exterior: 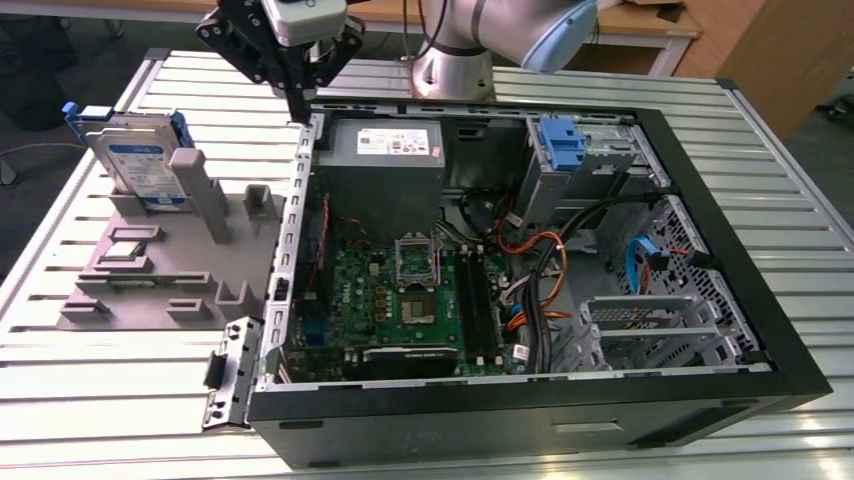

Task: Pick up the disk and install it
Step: 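Reach for the disk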

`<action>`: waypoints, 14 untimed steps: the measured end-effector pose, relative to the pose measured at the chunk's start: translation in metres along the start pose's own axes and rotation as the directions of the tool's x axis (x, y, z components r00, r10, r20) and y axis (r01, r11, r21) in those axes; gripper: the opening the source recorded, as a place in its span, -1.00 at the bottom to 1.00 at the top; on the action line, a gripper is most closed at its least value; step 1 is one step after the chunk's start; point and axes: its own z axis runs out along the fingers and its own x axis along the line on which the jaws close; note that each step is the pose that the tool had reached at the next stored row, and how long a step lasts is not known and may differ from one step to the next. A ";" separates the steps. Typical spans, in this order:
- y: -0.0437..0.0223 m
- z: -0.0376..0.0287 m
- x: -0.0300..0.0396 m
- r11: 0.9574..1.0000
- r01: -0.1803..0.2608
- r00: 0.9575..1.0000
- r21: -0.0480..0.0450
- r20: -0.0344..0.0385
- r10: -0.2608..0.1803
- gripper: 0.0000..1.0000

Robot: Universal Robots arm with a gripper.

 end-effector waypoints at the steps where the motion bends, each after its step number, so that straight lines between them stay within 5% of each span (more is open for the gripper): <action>1: -0.0001 0.0000 0.0012 1.000 0.000 1.000 0.000 0.000 0.000 -0.79; 14: -0.0005 0.0000 0.0059 1.000 0.000 1.000 0.000 0.001 0.000 -0.79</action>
